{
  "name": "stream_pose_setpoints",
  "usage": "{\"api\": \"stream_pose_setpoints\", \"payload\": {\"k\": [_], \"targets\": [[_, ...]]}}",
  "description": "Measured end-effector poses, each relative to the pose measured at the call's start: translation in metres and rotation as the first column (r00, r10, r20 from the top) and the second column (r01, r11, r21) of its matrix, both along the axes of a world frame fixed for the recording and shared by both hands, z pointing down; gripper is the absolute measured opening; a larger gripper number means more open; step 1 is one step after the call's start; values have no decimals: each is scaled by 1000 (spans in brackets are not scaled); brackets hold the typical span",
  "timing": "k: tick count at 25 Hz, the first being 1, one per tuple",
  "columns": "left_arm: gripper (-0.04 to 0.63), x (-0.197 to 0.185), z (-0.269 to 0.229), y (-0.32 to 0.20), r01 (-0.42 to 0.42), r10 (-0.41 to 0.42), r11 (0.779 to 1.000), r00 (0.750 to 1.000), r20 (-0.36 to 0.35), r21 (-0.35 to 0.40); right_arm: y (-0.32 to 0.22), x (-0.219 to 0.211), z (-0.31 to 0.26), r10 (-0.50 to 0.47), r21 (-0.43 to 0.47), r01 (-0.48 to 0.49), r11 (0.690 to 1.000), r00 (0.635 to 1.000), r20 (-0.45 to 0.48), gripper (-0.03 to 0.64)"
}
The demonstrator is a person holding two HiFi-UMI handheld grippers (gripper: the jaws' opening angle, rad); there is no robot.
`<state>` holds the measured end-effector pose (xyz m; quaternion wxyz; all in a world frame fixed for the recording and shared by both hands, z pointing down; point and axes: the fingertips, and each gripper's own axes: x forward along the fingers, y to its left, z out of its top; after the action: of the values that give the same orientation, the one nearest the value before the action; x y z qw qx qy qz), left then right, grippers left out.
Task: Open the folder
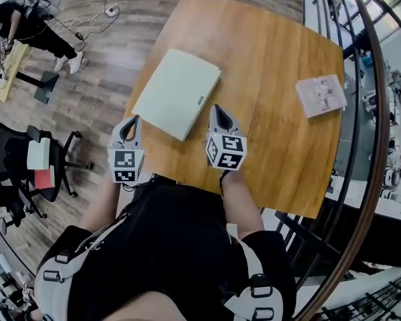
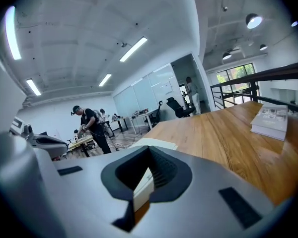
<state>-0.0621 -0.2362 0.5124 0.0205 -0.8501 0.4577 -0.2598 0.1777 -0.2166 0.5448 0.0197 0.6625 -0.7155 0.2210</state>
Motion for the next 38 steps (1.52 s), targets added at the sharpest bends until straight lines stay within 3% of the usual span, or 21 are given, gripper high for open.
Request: {"api": "stream_pose_setpoints", "payload": {"k": [6,12,16,19,21,27,29,35,38], "targets": [[0,5,31,-24,-150,136,987,969,207,52,-28,23,27,93,-76,-86,993,991,98,5],[0,0,48,-38,-254,222,964,932,288,76,-71,48,54,157,-147,-127,981,963,218,8],[5,-5,71,-39,-361,320,932,860,397,32,-91,55,78,191,-216,-133,967,943,272,22],[110,-8,96,-31,-428,398,902,789,467,-46,-99,59,97,219,-256,-135,957,916,336,56],[140,-8,109,-26,-459,437,884,751,496,-83,-103,65,106,251,-271,-153,950,891,377,63],[172,-2,127,-13,-553,501,826,635,588,-107,-118,78,117,292,-288,-170,942,840,457,90],[179,-1,132,-13,-560,505,820,612,608,-118,-122,78,122,298,-300,-165,940,827,478,94],[181,4,137,-18,-558,476,823,580,661,-103,-130,80,133,331,-321,-169,932,759,561,95],[181,4,141,-18,-550,470,828,571,673,-112,-136,80,137,325,-325,-158,933,760,563,95]]}}
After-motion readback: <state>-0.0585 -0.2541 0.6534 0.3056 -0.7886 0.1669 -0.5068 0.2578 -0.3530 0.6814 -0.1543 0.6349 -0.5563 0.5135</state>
